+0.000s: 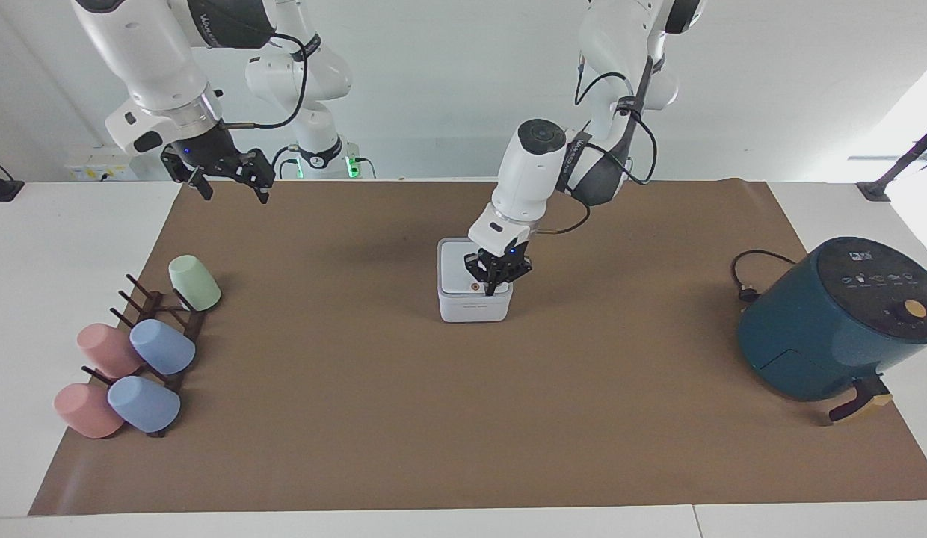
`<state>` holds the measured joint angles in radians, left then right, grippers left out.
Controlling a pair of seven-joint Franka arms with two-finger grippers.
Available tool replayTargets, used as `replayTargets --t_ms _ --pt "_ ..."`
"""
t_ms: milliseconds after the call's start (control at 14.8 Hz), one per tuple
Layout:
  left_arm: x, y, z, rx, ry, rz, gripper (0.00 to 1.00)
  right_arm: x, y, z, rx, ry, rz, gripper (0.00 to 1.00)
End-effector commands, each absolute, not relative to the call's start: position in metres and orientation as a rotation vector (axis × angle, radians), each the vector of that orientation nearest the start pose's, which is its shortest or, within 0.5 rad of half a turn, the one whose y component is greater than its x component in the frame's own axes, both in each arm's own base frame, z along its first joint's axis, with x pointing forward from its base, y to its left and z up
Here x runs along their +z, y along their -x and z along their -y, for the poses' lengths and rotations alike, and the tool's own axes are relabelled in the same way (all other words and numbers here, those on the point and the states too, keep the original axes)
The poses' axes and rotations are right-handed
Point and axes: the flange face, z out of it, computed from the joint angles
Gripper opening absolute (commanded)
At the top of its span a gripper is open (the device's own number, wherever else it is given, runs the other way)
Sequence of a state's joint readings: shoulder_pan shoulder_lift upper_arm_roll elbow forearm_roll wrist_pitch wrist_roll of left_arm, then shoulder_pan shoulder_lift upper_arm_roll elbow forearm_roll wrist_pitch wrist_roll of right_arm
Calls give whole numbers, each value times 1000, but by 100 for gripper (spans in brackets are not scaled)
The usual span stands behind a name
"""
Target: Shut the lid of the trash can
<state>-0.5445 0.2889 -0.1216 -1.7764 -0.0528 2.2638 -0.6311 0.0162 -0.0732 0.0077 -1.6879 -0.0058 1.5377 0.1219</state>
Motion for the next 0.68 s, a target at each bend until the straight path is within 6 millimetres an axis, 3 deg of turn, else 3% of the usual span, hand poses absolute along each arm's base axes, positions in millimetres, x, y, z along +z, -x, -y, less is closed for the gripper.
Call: replayTargets --t_ms 0,608 --pt "406 -519 412 -204 3305 -24 0 610 -521 -11 128 3140 -130 100" --pt "404 -514 419 -200 3305 -41 0 610 -521 -11 128 3140 -128 100"
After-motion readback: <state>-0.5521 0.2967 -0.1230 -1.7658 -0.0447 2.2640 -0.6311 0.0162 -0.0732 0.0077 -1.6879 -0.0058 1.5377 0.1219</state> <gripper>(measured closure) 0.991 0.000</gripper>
